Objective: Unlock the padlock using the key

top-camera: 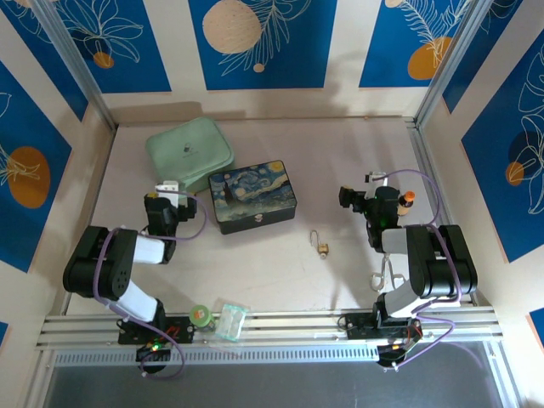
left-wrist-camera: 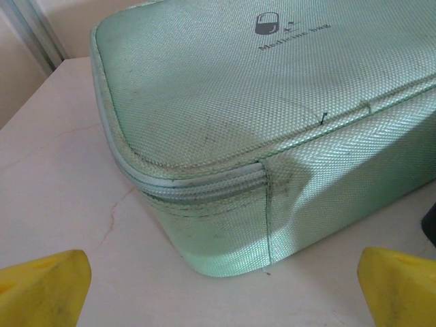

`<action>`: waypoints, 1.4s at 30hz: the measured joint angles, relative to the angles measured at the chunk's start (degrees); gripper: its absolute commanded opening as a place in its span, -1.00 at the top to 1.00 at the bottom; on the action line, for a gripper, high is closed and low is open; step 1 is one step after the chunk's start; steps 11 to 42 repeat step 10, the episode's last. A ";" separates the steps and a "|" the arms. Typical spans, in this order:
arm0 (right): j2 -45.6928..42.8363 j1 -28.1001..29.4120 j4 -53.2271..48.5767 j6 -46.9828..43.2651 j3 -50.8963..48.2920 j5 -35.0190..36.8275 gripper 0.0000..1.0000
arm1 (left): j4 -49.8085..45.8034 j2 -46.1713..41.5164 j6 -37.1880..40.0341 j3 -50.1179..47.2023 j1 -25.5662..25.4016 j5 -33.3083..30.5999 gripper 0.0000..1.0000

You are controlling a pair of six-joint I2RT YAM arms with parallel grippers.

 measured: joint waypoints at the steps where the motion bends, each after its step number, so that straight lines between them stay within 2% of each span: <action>1: 0.00 0.09 0.22 0.00 0.00 0.00 -0.98 | 0.00 0.00 0.02 0.00 0.00 0.00 -0.99; 42: 0.00 0.00 0.37 -0.02 0.02 -1.09 -0.98 | 0.02 0.00 0.07 0.00 0.00 0.04 -0.99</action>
